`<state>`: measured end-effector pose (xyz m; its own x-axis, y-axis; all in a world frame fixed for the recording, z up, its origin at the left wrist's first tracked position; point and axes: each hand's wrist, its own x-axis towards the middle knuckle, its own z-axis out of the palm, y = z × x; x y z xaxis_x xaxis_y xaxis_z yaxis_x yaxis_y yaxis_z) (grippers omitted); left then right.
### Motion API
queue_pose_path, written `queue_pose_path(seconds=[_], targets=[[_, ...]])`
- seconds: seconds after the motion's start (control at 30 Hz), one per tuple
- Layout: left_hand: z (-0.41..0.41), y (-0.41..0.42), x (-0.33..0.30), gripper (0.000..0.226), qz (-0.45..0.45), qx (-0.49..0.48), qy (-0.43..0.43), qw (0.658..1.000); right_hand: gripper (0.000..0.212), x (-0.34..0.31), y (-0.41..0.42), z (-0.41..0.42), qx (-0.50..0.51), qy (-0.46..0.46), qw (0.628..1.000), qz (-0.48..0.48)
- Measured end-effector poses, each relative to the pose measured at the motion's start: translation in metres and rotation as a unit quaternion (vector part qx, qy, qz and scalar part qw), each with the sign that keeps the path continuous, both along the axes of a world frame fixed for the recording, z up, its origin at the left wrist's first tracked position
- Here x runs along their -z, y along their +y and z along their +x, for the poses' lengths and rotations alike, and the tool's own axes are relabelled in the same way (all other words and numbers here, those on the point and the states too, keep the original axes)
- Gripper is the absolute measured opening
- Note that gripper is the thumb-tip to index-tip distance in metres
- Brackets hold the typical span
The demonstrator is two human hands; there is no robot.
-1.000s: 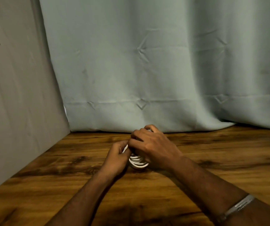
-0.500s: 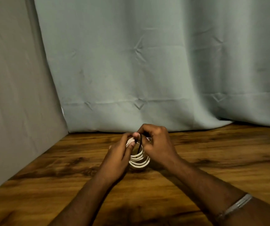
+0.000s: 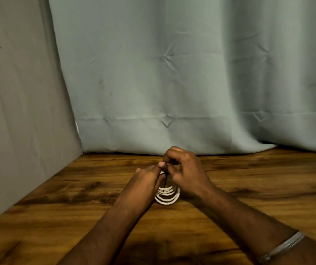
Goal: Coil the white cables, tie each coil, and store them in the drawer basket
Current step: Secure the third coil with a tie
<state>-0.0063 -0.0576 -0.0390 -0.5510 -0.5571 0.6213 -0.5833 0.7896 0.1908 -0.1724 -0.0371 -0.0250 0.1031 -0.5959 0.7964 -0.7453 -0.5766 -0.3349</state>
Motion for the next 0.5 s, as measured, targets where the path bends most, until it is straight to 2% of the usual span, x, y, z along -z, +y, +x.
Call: queue_pose_path(seconds=[0.1,0.17,0.23,0.33,0.4,0.5], targets=[[0.000,0.000,-0.001,0.023,0.001,0.016,-0.002,1.000,0.020,0.003,-0.004,0.000,0.001,-0.067,0.997,0.043],[-0.001,0.001,-0.002,0.026,-0.019,0.010,-0.011,1.000,0.023,0.002,-0.003,0.001,-0.017,-0.148,0.982,0.116],[-0.002,0.002,-0.001,0.027,-0.056,-0.010,-0.027,0.998,0.030,0.001,-0.003,0.006,-0.063,-0.274,0.940,0.192],[-0.001,0.004,-0.001,0.028,-0.099,-0.027,-0.037,0.994,0.031,-0.005,-0.003,0.007,-0.126,-0.439,0.841,0.289],[0.000,0.008,-0.002,0.028,-0.108,-0.034,-0.025,0.993,0.021,-0.009,0.002,0.003,-0.144,-0.464,0.805,0.340],[0.000,0.016,-0.002,0.036,-0.096,-0.032,0.020,0.995,0.013,-0.010,0.003,-0.003,-0.145,-0.469,0.785,0.378]])
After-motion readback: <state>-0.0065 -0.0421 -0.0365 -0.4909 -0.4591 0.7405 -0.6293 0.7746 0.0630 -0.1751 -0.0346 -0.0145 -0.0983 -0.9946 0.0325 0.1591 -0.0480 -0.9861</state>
